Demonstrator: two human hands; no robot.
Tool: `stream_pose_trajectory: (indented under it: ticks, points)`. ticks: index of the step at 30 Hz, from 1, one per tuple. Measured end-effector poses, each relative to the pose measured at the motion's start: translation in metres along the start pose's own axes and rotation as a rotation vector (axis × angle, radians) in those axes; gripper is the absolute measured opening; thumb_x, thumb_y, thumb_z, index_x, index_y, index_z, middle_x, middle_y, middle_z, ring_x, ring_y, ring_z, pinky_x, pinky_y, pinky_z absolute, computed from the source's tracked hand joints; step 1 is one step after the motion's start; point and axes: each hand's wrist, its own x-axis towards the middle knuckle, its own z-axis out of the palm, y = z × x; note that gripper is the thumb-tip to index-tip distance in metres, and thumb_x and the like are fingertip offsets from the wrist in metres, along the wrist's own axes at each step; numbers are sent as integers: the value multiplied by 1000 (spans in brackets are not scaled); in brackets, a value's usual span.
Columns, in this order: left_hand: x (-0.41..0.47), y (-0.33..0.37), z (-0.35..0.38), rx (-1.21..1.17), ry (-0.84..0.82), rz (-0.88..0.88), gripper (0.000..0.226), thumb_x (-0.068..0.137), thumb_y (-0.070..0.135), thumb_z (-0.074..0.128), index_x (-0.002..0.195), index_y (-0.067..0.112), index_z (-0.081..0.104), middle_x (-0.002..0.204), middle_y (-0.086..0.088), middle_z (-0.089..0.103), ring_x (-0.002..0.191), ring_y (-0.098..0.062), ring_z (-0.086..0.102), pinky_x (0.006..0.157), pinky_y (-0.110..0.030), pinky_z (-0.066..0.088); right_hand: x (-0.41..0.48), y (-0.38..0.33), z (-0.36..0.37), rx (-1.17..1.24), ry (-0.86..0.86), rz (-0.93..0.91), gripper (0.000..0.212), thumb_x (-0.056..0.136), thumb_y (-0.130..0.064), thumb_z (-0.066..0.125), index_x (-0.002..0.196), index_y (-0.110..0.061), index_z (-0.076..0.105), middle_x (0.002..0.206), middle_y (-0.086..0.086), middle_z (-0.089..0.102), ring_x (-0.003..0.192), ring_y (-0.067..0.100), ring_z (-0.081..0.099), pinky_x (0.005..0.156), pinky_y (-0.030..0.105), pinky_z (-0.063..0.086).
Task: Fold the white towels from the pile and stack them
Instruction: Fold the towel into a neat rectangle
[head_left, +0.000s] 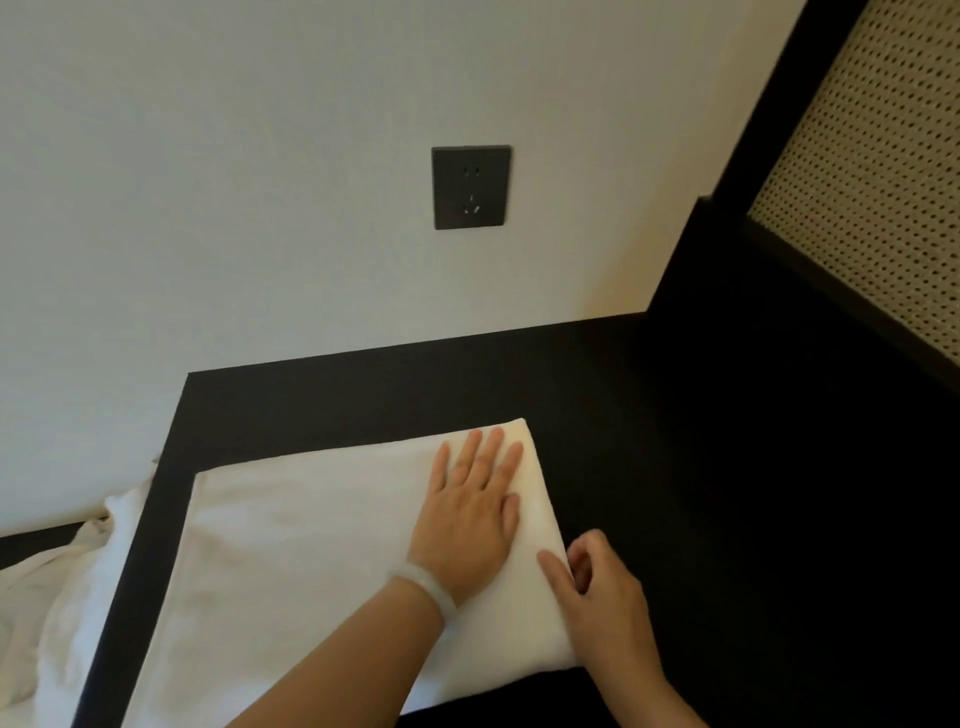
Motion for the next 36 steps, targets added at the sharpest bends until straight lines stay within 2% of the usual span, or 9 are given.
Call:
stream_pose_trajectory:
  ticks: [5, 10, 16, 21, 26, 36]
  points:
    - [-1, 1, 0, -23, 20, -23, 58, 100, 48, 0, 155, 33, -10, 163, 7, -16, 147, -14, -24, 122, -46, -10, 0, -20, 5, 11, -4, 100, 27, 93, -60, 46, 84, -35, 44, 79, -9, 59, 68, 2, 59, 55, 18, 42]
    - [1, 1, 0, -30, 15, -34, 58, 100, 48, 1, 155, 33, -8, 163, 7, -15, 147, -13, -23, 122, -46, -9, 4, -26, 4, -168, -100, 123, 34, 95, -65, 31, 86, -34, 42, 78, -10, 60, 65, 1, 59, 52, 17, 38]
    - [1, 1, 0, 5, -15, -34, 60, 98, 49, -2, 155, 32, -9, 162, 6, -17, 147, -16, -24, 121, -47, -9, 6, -22, -7, -352, -234, 73, 44, 98, -64, 16, 86, -34, 45, 80, -10, 60, 69, 1, 57, 57, 23, 37]
    - [1, 1, 0, -10, -14, -27, 60, 98, 50, -1, 155, 34, -10, 162, 7, -17, 148, -14, -23, 120, -45, -14, 10, -24, -7, -450, -306, 42, 42, 100, -61, 14, 89, -33, 44, 83, -10, 57, 71, 0, 56, 63, 25, 41]
    - [2, 0, 1, -18, -3, -22, 60, 98, 50, 1, 155, 34, -9, 163, 7, -16, 147, -14, -23, 120, -45, -14, 2, -21, -5, -428, -283, 94, 34, 100, -59, 11, 82, -35, 27, 81, -12, 56, 68, -2, 55, 55, 21, 34]
    - [0, 1, 2, -24, 22, -23, 59, 99, 51, 1, 154, 35, -11, 162, 9, -17, 146, -11, -26, 119, -41, -18, -8, -12, -9, -226, -193, 112, 30, 101, -56, 15, 87, -35, 31, 83, -10, 57, 71, -3, 56, 59, 17, 36]
